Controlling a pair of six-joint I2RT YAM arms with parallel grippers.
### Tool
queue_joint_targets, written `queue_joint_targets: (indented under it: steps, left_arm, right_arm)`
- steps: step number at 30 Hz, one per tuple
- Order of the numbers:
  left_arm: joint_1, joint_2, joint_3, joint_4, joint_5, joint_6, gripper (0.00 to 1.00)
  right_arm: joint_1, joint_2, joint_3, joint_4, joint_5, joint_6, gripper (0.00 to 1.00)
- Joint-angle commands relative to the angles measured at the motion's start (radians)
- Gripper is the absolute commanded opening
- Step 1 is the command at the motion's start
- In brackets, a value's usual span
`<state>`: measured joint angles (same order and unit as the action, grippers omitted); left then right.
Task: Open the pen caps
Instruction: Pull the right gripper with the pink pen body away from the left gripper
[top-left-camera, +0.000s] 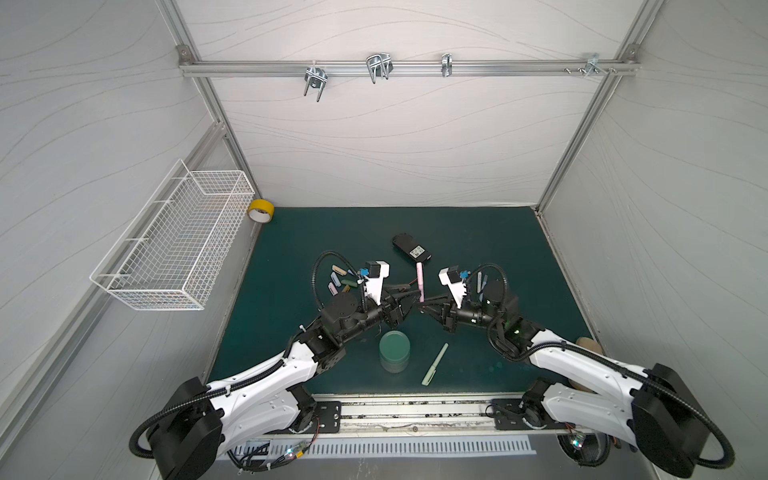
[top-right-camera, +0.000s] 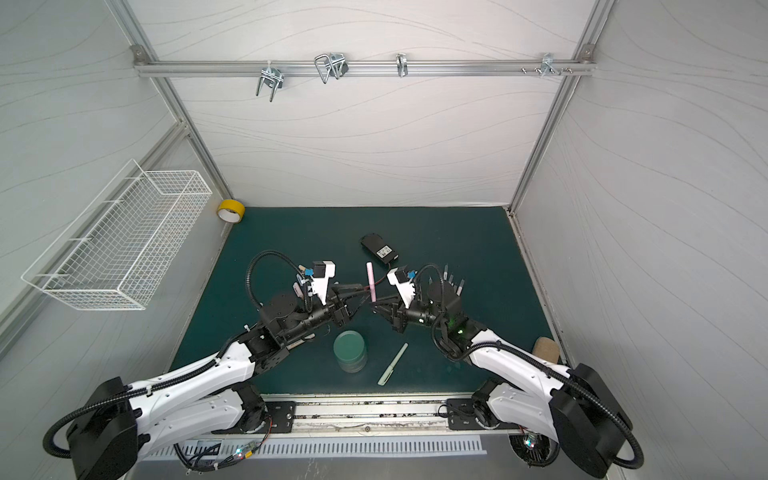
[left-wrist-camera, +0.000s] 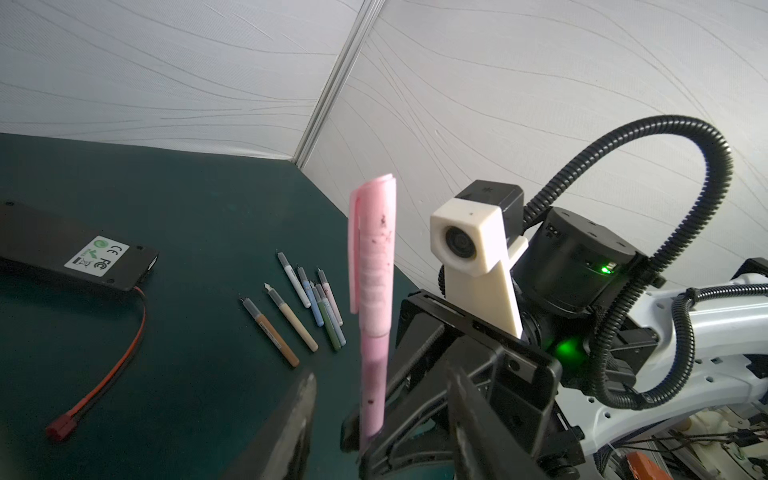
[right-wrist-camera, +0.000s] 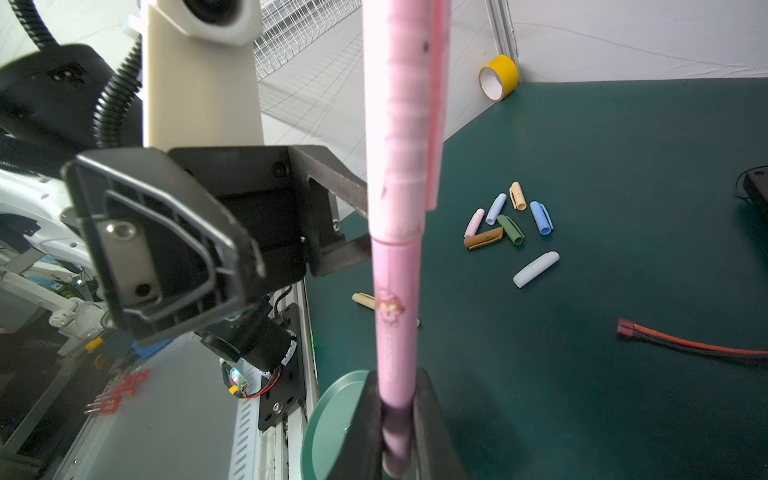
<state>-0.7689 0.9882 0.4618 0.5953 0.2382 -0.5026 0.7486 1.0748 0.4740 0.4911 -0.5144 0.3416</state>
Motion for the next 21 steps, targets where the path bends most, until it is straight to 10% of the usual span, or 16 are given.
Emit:
queue_joint_targets:
  steps: [1,21]
  left_arm:
    - [-0.005,-0.025,0.012,0.001,-0.005,0.031,0.52]
    - [-0.004,-0.037,0.022,-0.041,-0.048,0.040,0.47]
  right_arm:
    - [0.004,0.014,0.031,-0.016,-0.041,-0.036,0.00]
    - [0.006,0.050,0.040,-0.036,-0.179,-0.127,0.00]
